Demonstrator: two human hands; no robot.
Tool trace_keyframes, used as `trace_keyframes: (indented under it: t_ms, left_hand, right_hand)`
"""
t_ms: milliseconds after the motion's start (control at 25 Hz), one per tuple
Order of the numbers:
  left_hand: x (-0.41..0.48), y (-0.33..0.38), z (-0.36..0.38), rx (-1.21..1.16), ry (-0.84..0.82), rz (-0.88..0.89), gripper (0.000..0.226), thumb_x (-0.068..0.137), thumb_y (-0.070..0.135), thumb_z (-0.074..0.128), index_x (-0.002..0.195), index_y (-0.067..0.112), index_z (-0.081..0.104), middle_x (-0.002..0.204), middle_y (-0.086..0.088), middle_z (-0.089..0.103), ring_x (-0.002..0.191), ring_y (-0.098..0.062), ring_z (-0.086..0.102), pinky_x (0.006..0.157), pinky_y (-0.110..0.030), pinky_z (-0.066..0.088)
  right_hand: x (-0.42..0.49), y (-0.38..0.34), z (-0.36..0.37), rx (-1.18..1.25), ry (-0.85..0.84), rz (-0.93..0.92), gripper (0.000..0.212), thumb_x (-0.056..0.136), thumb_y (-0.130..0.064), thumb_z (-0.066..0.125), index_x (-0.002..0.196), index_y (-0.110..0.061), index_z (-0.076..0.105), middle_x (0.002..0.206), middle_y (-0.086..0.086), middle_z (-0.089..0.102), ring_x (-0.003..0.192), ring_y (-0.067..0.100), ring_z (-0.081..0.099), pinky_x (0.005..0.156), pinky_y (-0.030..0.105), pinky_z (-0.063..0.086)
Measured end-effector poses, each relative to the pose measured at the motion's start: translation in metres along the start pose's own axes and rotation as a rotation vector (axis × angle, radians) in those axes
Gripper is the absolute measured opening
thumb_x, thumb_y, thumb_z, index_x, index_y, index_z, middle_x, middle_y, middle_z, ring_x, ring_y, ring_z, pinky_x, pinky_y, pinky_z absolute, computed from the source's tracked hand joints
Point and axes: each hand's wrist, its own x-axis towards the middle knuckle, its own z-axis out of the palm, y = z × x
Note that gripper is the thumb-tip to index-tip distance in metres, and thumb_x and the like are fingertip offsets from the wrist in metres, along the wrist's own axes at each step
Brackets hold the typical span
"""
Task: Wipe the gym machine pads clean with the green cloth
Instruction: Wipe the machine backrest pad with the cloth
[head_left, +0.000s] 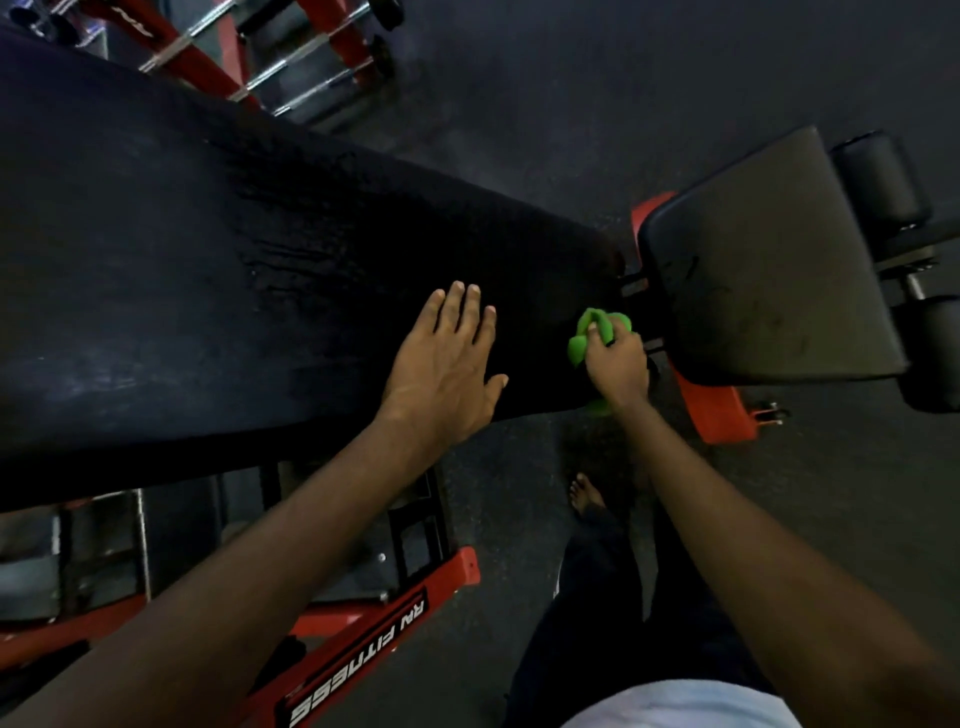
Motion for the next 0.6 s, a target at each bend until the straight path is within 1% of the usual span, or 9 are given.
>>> trace_keyframes:
  t_ms: [80, 160, 240, 320, 400, 440, 520, 560, 600]
  left_hand:
    - [0.003, 0.003, 0.000, -0.002, -0.002, -0.007, 0.076, 0.102, 0.055, 0.018, 0.158, 0.004, 0.004, 0.164, -0.024, 0.001, 0.153, -0.038, 0.000, 0.125, -0.049, 0.005]
    - [0.005, 0.006, 0.002, 0.000, -0.005, -0.019, 0.077, 0.102, 0.054, 0.020, 0.158, 0.003, 0.004, 0.164, -0.025, 0.001, 0.153, -0.038, 0.001, 0.125, -0.049, 0.005]
    - [0.012, 0.011, 0.003, -0.011, -0.004, -0.016, 0.077, 0.102, 0.053, 0.021, 0.158, 0.002, 0.004, 0.164, -0.025, 0.001, 0.153, -0.038, 0.001, 0.125, -0.048, 0.004]
    - [0.018, 0.014, 0.004, -0.021, -0.007, -0.008, 0.076, 0.103, 0.052, 0.020, 0.157, 0.001, 0.004, 0.164, -0.025, 0.000, 0.153, -0.037, 0.000, 0.125, -0.047, 0.003]
    - [0.023, 0.016, 0.005, -0.026, -0.017, -0.002, 0.076, 0.103, 0.051, 0.020, 0.157, 0.001, 0.003, 0.164, -0.026, -0.001, 0.153, -0.037, 0.000, 0.125, -0.047, 0.003]
    - [0.024, 0.017, 0.006, -0.028, -0.021, 0.001, 0.075, 0.103, 0.050, 0.020, 0.157, 0.000, 0.002, 0.164, -0.026, 0.000, 0.153, -0.038, 0.000, 0.125, -0.048, 0.003]
    - [0.026, 0.018, 0.006, -0.029, -0.019, 0.004, 0.074, 0.103, 0.049, 0.019, 0.157, 0.000, 0.003, 0.163, -0.027, 0.001, 0.153, -0.039, 0.000, 0.125, -0.049, 0.004]
    - [0.027, 0.019, 0.007, -0.029, -0.014, 0.002, 0.074, 0.103, 0.049, 0.019, 0.157, 0.000, 0.004, 0.163, -0.027, 0.001, 0.153, -0.039, 0.001, 0.125, -0.049, 0.004]
    - [0.028, 0.019, 0.007, -0.030, -0.012, -0.006, 0.073, 0.103, 0.048, 0.019, 0.157, 0.000, 0.004, 0.163, -0.027, 0.002, 0.153, -0.039, 0.001, 0.125, -0.049, 0.004]
  right_hand:
    - [-0.003, -0.002, -0.002, -0.017, 0.010, 0.013, 0.045, 0.103, -0.038, 0.049, 0.145, -0.022, 0.051, 0.137, 0.018, 0.052, 0.124, 0.038, 0.053, 0.098, 0.038, 0.042]
    - [-0.028, -0.005, -0.004, 0.024, 0.009, -0.030, 0.043, 0.103, -0.037, 0.049, 0.144, -0.025, 0.052, 0.137, 0.014, 0.052, 0.125, 0.034, 0.053, 0.094, 0.035, 0.041]
    - [-0.055, -0.001, -0.004, 0.101, -0.015, -0.081, 0.038, 0.103, -0.035, 0.050, 0.140, -0.028, 0.056, 0.138, 0.008, 0.051, 0.125, 0.027, 0.053, 0.090, 0.026, 0.037]
    - [-0.083, 0.004, 0.000, 0.165, -0.032, -0.174, 0.035, 0.103, -0.033, 0.052, 0.137, -0.030, 0.059, 0.139, 0.004, 0.049, 0.125, 0.020, 0.053, 0.093, 0.021, 0.036]
    - [-0.083, 0.007, 0.006, 0.157, 0.003, -0.265, 0.035, 0.104, -0.034, 0.050, 0.137, -0.029, 0.059, 0.139, 0.003, 0.048, 0.126, 0.019, 0.051, 0.101, 0.024, 0.038]
    - [-0.070, 0.006, 0.010, 0.124, 0.023, -0.270, 0.035, 0.104, -0.035, 0.049, 0.137, -0.028, 0.058, 0.139, 0.003, 0.049, 0.127, 0.021, 0.051, 0.104, 0.029, 0.040]
    - [-0.036, 0.000, 0.013, 0.041, 0.026, -0.176, 0.040, 0.103, -0.042, 0.046, 0.138, -0.025, 0.056, 0.138, 0.006, 0.050, 0.128, 0.028, 0.051, 0.103, 0.038, 0.042]
    - [-0.022, -0.004, 0.011, 0.010, 0.006, -0.119, 0.044, 0.103, -0.047, 0.044, 0.139, -0.025, 0.054, 0.138, 0.008, 0.049, 0.127, 0.031, 0.051, 0.102, 0.040, 0.042]
    - [-0.015, -0.005, 0.010, -0.004, -0.022, -0.103, 0.049, 0.101, -0.055, 0.042, 0.140, -0.027, 0.052, 0.139, 0.009, 0.049, 0.127, 0.033, 0.051, 0.102, 0.042, 0.042]
